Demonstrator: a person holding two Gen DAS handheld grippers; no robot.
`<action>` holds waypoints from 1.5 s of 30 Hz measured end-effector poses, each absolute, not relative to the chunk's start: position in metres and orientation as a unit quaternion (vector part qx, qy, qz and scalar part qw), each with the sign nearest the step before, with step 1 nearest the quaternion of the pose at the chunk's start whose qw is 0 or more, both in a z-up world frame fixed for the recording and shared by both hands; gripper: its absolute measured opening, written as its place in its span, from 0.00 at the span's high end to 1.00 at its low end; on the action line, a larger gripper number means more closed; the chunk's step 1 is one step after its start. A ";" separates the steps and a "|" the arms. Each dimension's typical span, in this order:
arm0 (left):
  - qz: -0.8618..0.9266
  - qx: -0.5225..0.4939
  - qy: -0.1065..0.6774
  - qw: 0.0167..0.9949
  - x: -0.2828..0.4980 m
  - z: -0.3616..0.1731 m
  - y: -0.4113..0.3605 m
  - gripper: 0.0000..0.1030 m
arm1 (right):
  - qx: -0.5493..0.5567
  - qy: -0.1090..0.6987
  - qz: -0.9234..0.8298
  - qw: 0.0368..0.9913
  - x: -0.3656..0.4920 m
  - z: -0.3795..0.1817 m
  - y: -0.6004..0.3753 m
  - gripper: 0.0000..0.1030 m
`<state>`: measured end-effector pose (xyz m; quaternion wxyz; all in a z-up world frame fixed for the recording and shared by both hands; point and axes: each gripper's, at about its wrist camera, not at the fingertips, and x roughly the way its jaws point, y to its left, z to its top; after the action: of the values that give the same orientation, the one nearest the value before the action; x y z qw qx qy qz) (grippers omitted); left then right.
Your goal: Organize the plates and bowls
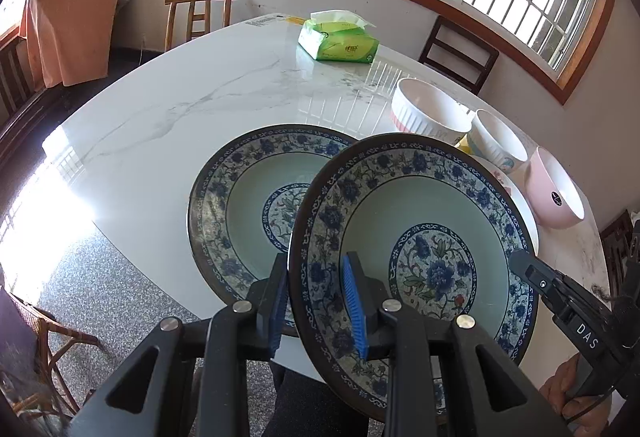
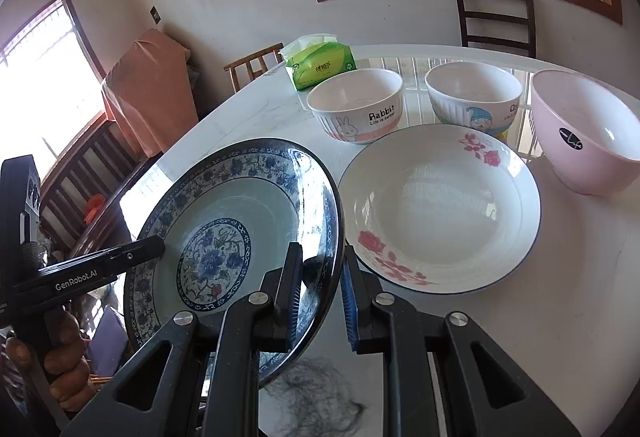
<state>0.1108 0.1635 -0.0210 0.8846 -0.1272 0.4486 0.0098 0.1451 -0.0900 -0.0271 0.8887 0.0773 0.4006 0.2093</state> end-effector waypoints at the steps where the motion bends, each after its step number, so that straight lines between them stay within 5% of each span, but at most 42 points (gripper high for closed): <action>1: 0.014 -0.128 0.448 0.885 0.113 -0.022 0.169 0.74 | 0.077 0.402 0.212 0.887 0.149 -0.028 -0.085 0.82; 29: 0.048 -0.132 0.431 0.891 0.149 -0.037 0.215 0.78 | 0.066 0.429 0.243 0.868 0.207 -0.058 -0.009 0.85; 36: 0.046 -0.145 0.436 0.887 0.146 -0.039 0.213 0.78 | 0.022 0.432 0.240 0.869 0.200 -0.064 0.001 0.76; 39: 0.053 -0.138 0.436 0.888 0.145 -0.038 0.209 0.78 | 0.000 0.399 0.218 0.891 0.189 -0.056 -0.008 0.60; 45: 0.047 -0.118 0.432 0.893 0.136 -0.033 0.188 0.78 | -0.005 0.306 0.188 0.933 0.152 -0.030 -0.046 0.60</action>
<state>0.1365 0.1878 -0.0332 0.8930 -0.1179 0.4317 0.0470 0.1518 -0.0458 -0.0299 0.9333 -0.0046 0.3061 0.1879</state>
